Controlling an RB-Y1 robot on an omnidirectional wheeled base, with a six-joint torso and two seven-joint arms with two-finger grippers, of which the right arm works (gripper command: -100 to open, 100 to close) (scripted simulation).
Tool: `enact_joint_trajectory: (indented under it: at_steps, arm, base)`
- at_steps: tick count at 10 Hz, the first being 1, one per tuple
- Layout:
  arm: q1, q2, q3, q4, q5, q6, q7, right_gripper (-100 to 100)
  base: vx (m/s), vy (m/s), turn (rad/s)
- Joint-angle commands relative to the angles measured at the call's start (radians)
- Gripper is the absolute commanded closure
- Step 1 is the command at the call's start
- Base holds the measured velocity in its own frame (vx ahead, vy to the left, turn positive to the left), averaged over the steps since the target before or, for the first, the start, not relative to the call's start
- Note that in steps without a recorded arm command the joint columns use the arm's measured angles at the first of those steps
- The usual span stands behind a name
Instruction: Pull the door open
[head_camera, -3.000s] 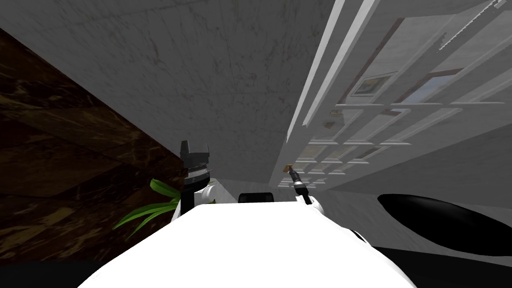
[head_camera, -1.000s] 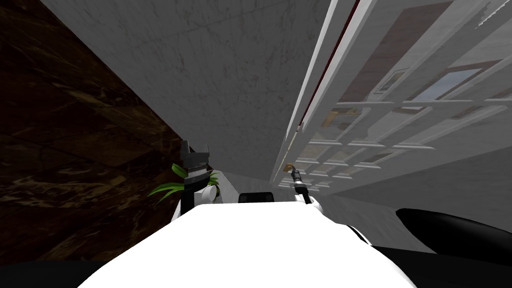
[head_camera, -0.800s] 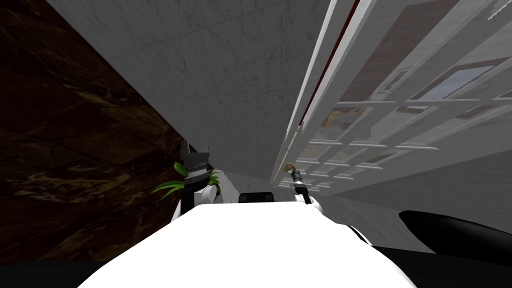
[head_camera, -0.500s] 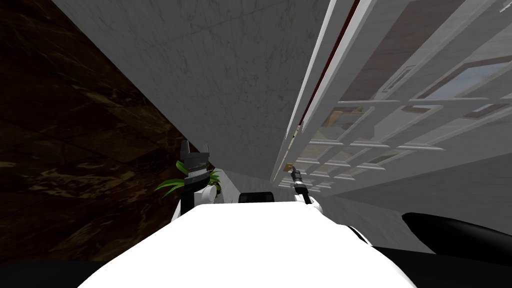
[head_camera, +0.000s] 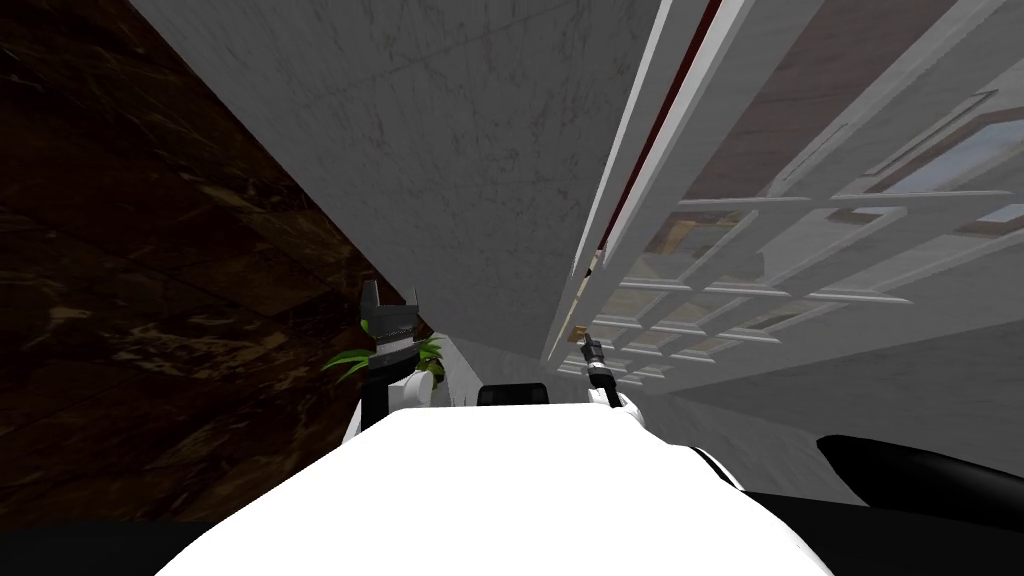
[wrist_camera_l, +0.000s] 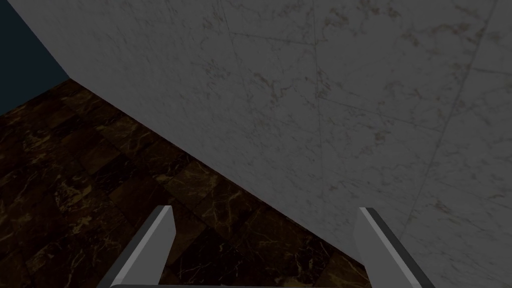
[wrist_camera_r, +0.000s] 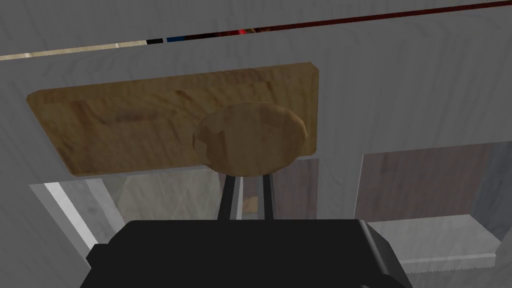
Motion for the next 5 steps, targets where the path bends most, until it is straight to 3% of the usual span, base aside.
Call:
enact_joint_trajectory:
  at_steps: [1, 2, 3, 4, 5]
  arm:
    - [-0.002, 0.006, 0.019, -0.027, -0.018, 0.001, -0.05, 100]
    - [-0.002, 0.006, 0.019, -0.027, -0.018, 0.001, -0.052, 100]
    - [-0.003, 0.004, 0.029, -0.027, -0.037, 0.003, -0.092, 100]
    - [0.021, 0.004, 0.021, -0.05, -0.046, 0.036, -0.107, -100]
    - [0.018, 0.006, 0.023, -0.049, -0.053, 0.038, -0.127, -100]
  base:
    - [-0.039, -0.016, 0.078]
    - [-0.032, -0.016, 0.03]
    - [-0.036, -0.009, 0.061]
    - [-0.044, -0.024, 0.02]
    - [-0.048, -0.017, 0.0]
